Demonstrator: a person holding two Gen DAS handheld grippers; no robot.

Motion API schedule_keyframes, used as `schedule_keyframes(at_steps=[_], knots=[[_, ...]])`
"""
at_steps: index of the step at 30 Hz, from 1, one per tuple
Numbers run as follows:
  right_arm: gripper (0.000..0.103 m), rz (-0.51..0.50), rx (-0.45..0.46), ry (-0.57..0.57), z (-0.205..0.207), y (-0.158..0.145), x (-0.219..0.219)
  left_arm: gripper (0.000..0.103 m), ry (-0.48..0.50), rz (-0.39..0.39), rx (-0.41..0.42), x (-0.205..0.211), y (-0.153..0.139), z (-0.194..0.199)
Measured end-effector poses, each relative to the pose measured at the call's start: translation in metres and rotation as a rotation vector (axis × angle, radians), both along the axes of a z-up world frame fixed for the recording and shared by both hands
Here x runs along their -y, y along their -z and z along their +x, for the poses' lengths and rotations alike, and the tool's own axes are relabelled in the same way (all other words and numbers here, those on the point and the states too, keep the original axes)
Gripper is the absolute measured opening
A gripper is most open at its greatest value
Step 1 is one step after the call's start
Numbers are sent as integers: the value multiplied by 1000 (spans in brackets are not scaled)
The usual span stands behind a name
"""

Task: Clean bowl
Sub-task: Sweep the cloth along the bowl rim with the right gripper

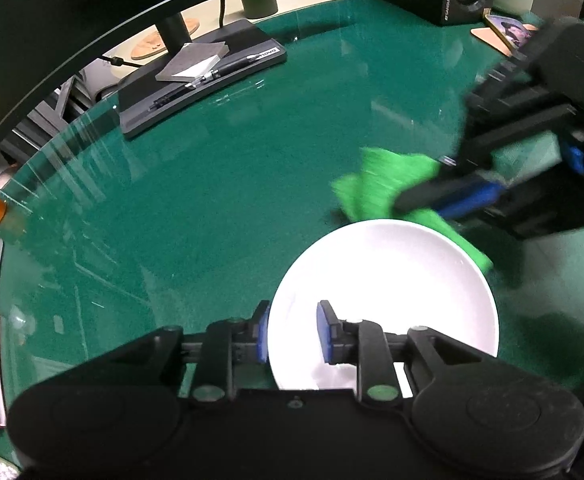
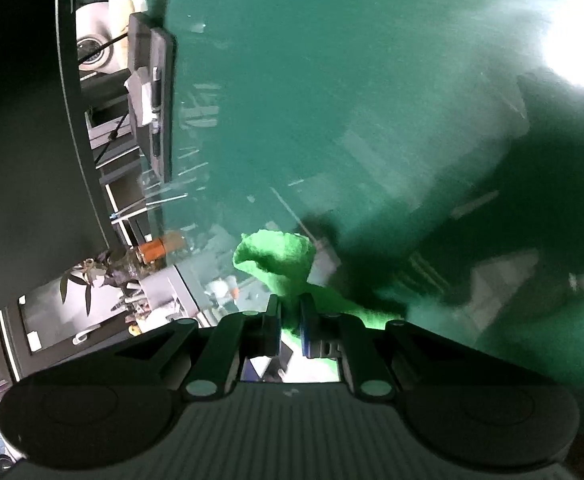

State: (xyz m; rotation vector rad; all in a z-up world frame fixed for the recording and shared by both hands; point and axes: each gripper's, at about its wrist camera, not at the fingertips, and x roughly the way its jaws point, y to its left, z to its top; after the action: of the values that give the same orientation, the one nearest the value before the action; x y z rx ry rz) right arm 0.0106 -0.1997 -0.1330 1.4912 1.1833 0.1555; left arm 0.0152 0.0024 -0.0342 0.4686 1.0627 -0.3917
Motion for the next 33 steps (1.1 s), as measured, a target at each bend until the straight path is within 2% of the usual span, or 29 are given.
schedule_keyframes(at_steps=[4,9,14,18,22,26,33], knots=[[10,5,18,-7,-5,-4,3,27,12,-7,-4,1,0,2],[10,20,-33,-4,-32,-2,16,29,34,3,-2,3,2,3],[11,16,-23,31,-15,0,5,32,53,28,10,7,5,0],[11,15,7,11,-3,-3,-2,32,50,25,5,7,5,1],[11,32,3,12,-17,-4,11,33,68,26,5,8,6,3],[11,54,-47,17,-36,1,20,34,77,29,8,9,7,3],[11,28,-35,8,-28,-2,17,34,74,32,8,10,7,2]])
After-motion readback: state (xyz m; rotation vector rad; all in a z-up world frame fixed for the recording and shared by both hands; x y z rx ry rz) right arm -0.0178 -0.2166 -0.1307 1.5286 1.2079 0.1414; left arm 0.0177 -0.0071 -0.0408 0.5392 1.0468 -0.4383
